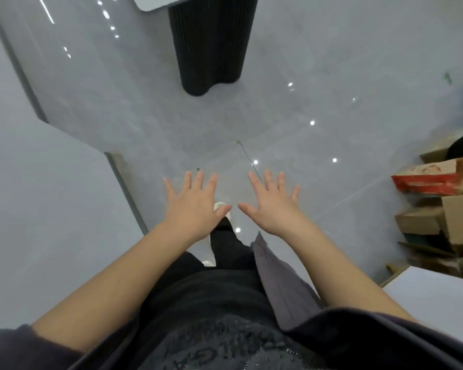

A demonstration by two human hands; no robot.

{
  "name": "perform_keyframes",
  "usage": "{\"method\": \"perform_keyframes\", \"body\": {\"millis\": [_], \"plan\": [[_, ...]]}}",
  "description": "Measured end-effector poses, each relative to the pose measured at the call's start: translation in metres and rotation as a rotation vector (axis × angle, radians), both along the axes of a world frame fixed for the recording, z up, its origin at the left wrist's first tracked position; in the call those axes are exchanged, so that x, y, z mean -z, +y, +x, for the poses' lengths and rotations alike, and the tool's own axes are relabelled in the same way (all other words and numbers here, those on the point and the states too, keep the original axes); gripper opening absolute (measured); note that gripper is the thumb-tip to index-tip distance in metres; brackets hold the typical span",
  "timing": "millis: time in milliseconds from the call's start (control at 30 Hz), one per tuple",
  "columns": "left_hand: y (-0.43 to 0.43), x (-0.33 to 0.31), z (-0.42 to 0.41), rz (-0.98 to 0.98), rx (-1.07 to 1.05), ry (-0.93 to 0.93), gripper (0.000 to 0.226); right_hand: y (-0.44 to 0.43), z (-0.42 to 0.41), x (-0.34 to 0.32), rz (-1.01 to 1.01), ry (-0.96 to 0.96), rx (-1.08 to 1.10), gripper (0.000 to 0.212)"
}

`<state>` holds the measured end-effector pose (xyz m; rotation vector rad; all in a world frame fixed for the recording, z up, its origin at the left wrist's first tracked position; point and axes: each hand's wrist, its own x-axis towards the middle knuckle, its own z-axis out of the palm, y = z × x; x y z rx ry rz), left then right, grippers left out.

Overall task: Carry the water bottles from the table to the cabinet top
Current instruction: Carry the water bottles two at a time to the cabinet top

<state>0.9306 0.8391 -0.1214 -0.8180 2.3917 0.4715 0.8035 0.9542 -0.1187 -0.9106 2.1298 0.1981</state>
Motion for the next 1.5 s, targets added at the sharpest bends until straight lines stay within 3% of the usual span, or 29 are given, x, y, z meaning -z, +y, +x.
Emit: {"method": "perform_keyframes", "body": {"millis": [267, 467, 667, 1033, 1500], "plan": [[-0.058, -0.004, -0.050, 0.055, -0.238, -0.018, 0.077, -0.086, -0.077, -0.009, 0.014, 0.031, -0.251, 0.076], [-0.119, -0.001, -0.069, 0.076, -0.355, -0.008, 0.077, -0.158, -0.101, -0.011, -0.009, 0.038, -0.309, 0.076], [-0.202, 0.005, -0.084, 0.054, -0.318, 0.029, 0.077, -0.236, -0.112, -0.004, 0.001, 0.046, -0.288, 0.076], [-0.436, -0.006, -0.097, -0.002, -0.171, 0.015, 0.077, -0.443, -0.110, -0.007, -0.025, 0.045, -0.161, 0.076], [-0.639, 0.002, -0.156, -0.016, -0.111, 0.069, 0.075, -0.647, -0.166, 0.010, -0.089, 0.038, -0.085, 0.075]]}}
